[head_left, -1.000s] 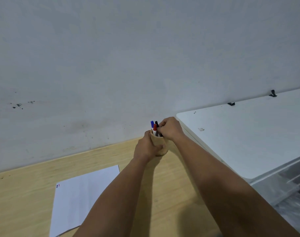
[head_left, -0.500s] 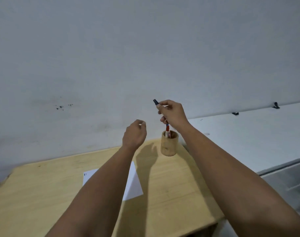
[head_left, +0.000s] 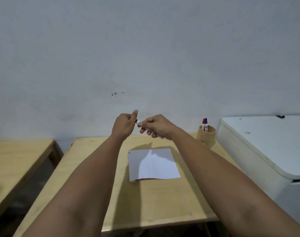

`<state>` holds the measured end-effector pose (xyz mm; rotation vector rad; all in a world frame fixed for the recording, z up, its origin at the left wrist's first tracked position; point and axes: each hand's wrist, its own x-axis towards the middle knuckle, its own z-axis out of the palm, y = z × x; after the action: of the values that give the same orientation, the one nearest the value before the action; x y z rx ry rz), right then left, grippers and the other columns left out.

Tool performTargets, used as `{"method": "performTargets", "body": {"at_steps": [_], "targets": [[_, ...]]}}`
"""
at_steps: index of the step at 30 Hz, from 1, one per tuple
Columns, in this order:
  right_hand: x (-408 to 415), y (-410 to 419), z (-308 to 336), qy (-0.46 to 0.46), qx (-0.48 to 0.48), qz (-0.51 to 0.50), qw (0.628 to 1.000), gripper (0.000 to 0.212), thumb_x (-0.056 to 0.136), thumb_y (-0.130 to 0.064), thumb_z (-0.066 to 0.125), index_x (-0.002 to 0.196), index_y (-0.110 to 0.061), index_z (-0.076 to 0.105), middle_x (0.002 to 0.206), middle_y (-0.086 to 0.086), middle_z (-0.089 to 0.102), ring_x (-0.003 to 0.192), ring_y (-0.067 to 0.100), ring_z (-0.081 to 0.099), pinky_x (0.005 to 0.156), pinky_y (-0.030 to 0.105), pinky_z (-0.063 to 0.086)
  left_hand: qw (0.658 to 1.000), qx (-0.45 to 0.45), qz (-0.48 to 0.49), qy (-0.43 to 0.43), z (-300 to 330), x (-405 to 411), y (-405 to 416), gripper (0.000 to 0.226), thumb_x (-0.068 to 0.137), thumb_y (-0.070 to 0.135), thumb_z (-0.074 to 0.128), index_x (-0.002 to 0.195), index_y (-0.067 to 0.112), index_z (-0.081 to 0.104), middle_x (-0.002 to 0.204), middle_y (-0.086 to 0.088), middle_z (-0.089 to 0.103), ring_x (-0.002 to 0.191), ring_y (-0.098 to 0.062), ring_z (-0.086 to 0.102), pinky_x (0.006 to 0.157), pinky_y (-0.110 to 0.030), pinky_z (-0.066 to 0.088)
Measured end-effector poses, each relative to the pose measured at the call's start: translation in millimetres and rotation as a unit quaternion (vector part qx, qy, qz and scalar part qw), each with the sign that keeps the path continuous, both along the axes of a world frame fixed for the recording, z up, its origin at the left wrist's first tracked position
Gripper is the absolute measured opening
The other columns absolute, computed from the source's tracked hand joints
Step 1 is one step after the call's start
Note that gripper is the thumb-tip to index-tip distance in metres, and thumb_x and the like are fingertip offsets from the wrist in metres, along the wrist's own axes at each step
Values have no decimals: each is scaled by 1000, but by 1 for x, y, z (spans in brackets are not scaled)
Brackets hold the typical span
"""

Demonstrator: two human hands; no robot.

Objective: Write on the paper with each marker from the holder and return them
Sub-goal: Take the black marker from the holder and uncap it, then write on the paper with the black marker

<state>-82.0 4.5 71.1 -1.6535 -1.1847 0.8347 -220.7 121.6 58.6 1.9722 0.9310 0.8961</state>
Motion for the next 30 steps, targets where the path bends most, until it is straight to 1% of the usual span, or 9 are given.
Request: {"method": "performTargets", "body": {"at_steps": [8, 11, 14, 18, 21, 23, 26, 28, 30], "targets": [[-15, 23, -28, -99, 27, -19, 995, 17, 100, -24, 73, 101, -7, 79, 83, 3, 77, 58, 12, 53, 53, 23, 42, 981, 72, 167, 71, -18, -74, 51, 61, 104, 50, 36, 56, 13, 41, 62, -5, 53, 62, -34, 50, 59, -37, 36], [-5, 26, -42, 58, 46, -131, 989, 15, 104, -17, 67, 118, -13, 62, 89, 12, 75, 61, 20, 55, 53, 28, 40, 950, 153, 168, 216, -44, -93, 62, 58, 106, 52, 29, 77, 10, 56, 76, -8, 60, 78, -36, 59, 65, -37, 37], [1, 29, -53, 204, 65, -183, 959, 10, 106, -7, 58, 110, -15, 60, 92, 15, 68, 60, 21, 57, 48, 25, 46, 915, 198, 96, 339, -84, -93, 64, 49, 108, 48, 27, 104, 9, 55, 95, -13, 63, 92, -38, 64, 66, -39, 40], [9, 27, -60, 383, 64, -182, 903, 19, 101, -13, 63, 114, -9, 77, 100, 15, 78, 66, 24, 70, 56, 26, 56, 890, 200, 59, 406, -132, -96, 59, 42, 103, 51, 36, 114, 14, 52, 106, -9, 65, 97, -34, 65, 74, -40, 43], [17, 29, -69, 463, 88, -172, 865, 36, 102, -1, 47, 121, -12, 76, 104, 12, 83, 75, 25, 79, 59, 26, 58, 880, 220, 60, 417, -146, -93, 57, 39, 102, 49, 39, 114, 14, 53, 107, -10, 66, 97, -35, 66, 74, -40, 39], [19, 30, -76, 454, 95, -167, 870, 36, 102, 5, 48, 119, -16, 72, 101, 7, 83, 75, 20, 80, 57, 24, 56, 882, 222, 60, 411, -147, -92, 57, 41, 102, 49, 38, 114, 14, 53, 108, -10, 67, 96, -35, 66, 74, -40, 40], [16, 34, -81, 364, 86, -196, 906, 6, 102, -25, 70, 106, -21, 70, 79, -1, 70, 56, 9, 66, 50, 20, 44, 894, 190, 82, 397, -142, -97, 56, 55, 98, 62, 41, 120, 13, 52, 114, -9, 62, 101, -34, 63, 74, -42, 47], [12, 39, -83, 310, 81, -240, 916, 29, 103, -45, 65, 94, -18, 70, 59, -3, 59, 45, 9, 51, 46, 20, 35, 904, 226, 104, 347, -136, -98, 47, 63, 92, 70, 41, 117, 14, 54, 110, -7, 59, 99, -32, 60, 71, -41, 50], [5, 44, -83, 263, 89, -265, 923, 29, 106, -36, 57, 92, -15, 73, 53, -2, 57, 45, 13, 46, 44, 19, 31, 915, 300, 62, 261, -129, -90, 27, 58, 90, 67, 42, 108, 15, 59, 104, -4, 60, 93, -29, 58, 66, -37, 46]]}}
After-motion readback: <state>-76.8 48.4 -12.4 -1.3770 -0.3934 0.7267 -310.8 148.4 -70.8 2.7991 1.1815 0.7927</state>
